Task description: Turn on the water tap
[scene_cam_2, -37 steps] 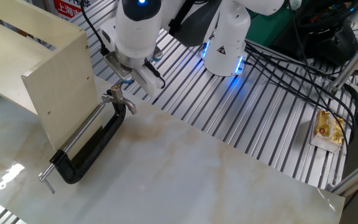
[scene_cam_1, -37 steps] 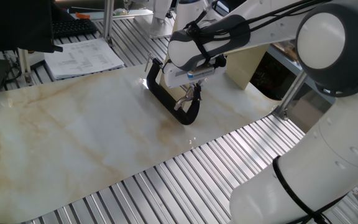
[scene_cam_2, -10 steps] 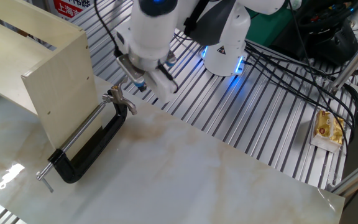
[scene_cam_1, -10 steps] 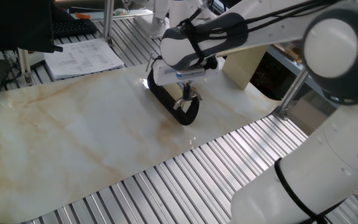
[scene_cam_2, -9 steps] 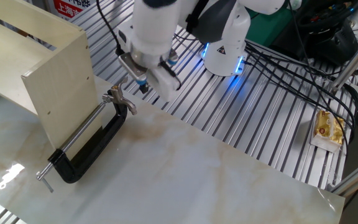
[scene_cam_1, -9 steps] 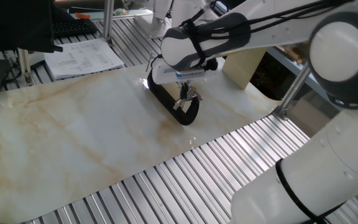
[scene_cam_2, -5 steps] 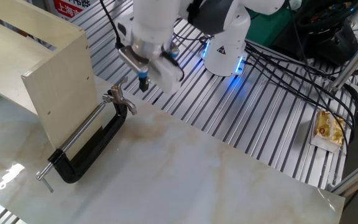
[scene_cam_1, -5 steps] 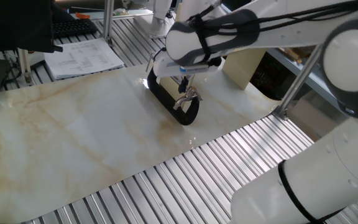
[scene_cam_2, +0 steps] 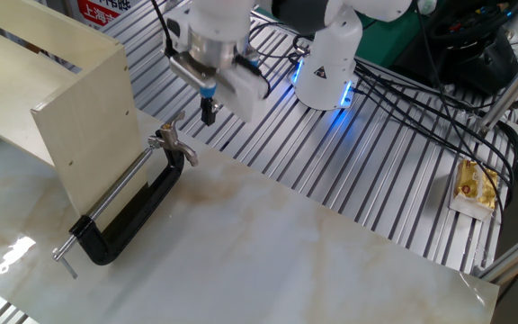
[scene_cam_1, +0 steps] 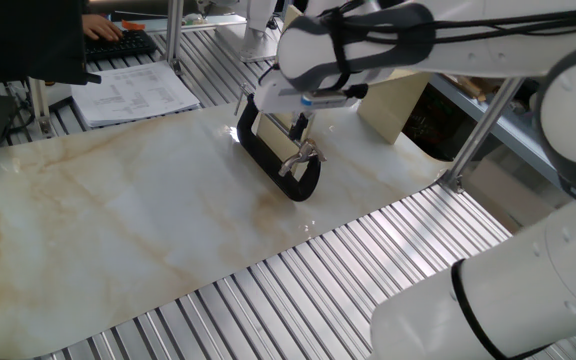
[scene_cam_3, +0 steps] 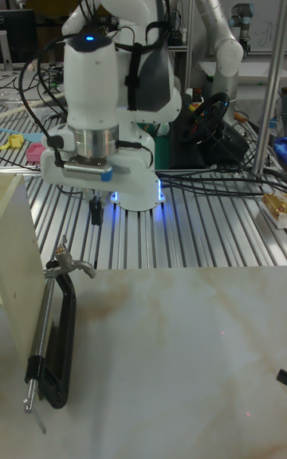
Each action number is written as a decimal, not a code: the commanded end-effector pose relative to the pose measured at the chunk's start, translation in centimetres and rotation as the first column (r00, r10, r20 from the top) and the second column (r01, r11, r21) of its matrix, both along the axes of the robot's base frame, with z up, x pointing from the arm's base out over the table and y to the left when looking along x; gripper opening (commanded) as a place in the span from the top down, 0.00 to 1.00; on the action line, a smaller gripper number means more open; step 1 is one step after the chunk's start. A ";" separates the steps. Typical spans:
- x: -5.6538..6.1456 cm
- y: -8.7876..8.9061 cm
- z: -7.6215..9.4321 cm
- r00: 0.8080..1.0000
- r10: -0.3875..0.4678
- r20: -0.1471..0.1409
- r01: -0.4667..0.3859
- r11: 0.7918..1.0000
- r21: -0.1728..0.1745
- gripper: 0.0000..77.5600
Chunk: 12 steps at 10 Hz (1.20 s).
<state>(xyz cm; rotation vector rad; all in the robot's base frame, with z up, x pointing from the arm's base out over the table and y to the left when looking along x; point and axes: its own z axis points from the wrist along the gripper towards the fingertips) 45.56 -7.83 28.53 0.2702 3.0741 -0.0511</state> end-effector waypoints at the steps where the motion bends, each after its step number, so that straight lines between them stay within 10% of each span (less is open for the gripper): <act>1: -0.1 -0.2 0.4 1.000 0.005 0.015 -0.005 1.000 0.006 1.00; 7: 0.3 0.1 1.1 1.000 0.007 0.002 -0.007 1.000 0.000 1.00; 9: 0.2 1.0 1.6 0.998 0.033 -0.058 -0.034 0.999 -0.012 1.00; 12: -0.1 2.6 2.4 0.997 0.050 -0.063 -0.052 0.999 -0.017 1.00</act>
